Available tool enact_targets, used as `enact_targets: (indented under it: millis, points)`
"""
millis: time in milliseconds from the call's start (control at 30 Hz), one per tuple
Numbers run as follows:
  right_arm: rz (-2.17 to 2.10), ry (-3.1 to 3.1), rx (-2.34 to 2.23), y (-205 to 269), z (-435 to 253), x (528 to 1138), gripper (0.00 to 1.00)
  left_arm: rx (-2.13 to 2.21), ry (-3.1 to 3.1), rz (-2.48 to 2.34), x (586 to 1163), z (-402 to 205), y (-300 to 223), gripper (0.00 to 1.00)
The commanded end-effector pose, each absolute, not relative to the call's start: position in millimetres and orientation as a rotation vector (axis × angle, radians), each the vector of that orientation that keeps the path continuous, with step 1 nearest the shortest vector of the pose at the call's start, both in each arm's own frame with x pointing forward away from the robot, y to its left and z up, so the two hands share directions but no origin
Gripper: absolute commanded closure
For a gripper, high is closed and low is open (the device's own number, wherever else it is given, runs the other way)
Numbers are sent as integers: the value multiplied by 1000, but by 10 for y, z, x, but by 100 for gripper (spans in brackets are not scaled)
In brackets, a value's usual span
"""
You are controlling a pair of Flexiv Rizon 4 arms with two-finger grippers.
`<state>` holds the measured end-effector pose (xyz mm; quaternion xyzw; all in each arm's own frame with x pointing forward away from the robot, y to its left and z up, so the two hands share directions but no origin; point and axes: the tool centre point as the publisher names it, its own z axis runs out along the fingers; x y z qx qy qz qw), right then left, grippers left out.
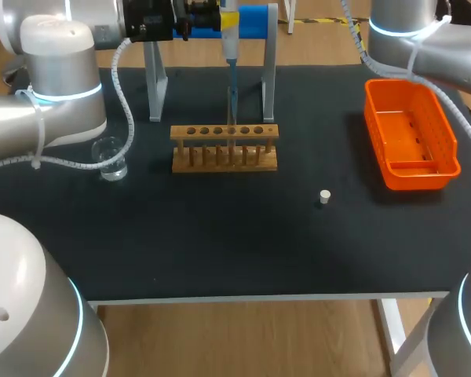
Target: Invert the test tube, pick up the pipette, mount the tip to pipette, aspirate from beaker and dispense into the tube, eject the tip, return the pipette, and cap with the stopper.
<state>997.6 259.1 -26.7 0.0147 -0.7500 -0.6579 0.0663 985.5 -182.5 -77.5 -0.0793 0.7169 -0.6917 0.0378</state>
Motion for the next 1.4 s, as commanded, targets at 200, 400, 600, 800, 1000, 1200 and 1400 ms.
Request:
enact_targets:
  millis: [200,400,600,800,1000,1200,1400]
  points:
    - [-1979,-2256,23,2584,-396,9946,100,-246,2191,-2123,9850,-739,-1832,100]
    - [-1980,-2262,14,2563,-374,9957,100,-246,2191,-2123,9850,-739,-1832,100]
    - [-2034,-2263,40,2504,-127,9951,100,-246,2191,-2123,9850,-739,-1832,100]
    - [-2080,-2280,102,2354,140,9847,58,-246,2191,-2123,9850,-739,-1832,100]
    - [-2074,-2343,150,2045,213,9665,0,-246,2191,-2123,9850,-739,-1832,100]
    - [-1989,-2491,145,1644,42,9519,0,-246,2191,-2123,9850,-739,-1832,100]
    - [-1856,-2637,154,1342,-425,9455,0,-246,2191,-2123,9850,-739,-1832,100]
